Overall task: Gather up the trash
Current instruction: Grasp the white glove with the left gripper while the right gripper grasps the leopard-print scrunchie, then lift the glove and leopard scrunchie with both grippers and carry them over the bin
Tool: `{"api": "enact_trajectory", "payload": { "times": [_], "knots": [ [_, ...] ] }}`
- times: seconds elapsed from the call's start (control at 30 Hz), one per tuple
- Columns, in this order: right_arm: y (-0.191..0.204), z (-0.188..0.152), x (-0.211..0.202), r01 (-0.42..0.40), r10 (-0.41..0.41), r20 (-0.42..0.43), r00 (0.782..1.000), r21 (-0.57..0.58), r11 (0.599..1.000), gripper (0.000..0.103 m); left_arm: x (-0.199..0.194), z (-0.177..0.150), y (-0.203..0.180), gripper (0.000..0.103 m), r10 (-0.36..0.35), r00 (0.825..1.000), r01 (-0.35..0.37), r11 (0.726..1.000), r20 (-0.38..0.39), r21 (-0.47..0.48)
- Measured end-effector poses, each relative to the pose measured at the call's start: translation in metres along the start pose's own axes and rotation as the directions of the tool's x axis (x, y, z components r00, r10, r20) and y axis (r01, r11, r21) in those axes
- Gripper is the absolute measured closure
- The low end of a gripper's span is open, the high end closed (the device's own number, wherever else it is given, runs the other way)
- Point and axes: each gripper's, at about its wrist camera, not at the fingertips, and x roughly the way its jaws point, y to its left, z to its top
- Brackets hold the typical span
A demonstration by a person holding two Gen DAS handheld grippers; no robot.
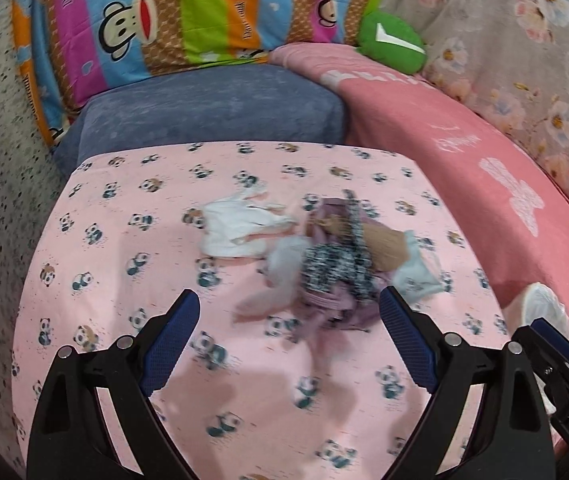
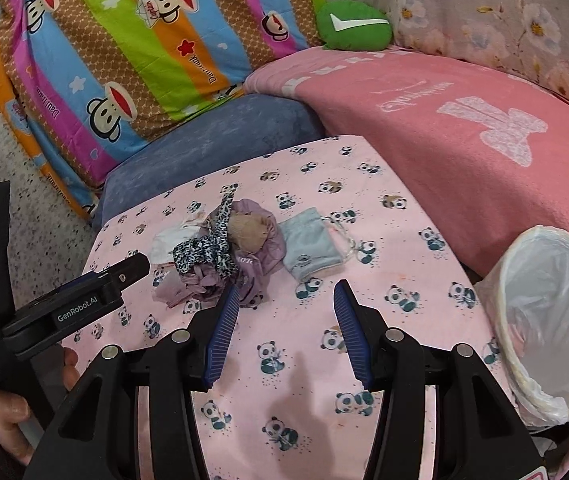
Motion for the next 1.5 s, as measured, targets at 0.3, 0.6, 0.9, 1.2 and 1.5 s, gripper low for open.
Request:
{"api": "enact_trajectory", "payload": {
  "times": [0.3, 0.6, 0.9, 1.2, 1.5],
  "knots": [
    [0.044, 0.013, 0.067, -0.039, 0.037, -0.062, 0.997, -0.035, 0.999, 0.052, 0.049, 0.023, 0.051, 0.016, 0.015, 0.998, -0.019, 0.997, -0.057, -0.074],
    [0.066, 0.026, 0.124, -0.058, 0.054, -0.104, 0.993, -0.033, 0.998, 0.052, 0.097, 0.039, 0.069, 0.020, -0.006, 0.994, -0.006, 0.995, -0.109, -0.105],
    [0.068, 0.026, 0.150, -0.080, 0.076, -0.147, 0.986, -0.026, 0.996, 0.078, 0.130, 0.039, 0.067, 0.068, -0.086, 0.980, 0.068, 0.992, -0.178, -0.105],
    [0.062, 0.025, 0.135, -0.083, 0.081, -0.130, 0.988, -0.008, 0.997, 0.095, 0.102, 0.041, 0.054, 0.094, -0.093, 0.984, 0.082, 0.994, -0.151, -0.074],
    [0.050, 0.035, 0.073, -0.093, 0.093, -0.020, 0.995, 0.007, 0.996, 0.095, 0.036, 0.056, 0.022, 0.094, -0.113, 0.993, 0.112, 0.993, -0.035, -0.026]
  ]
}}
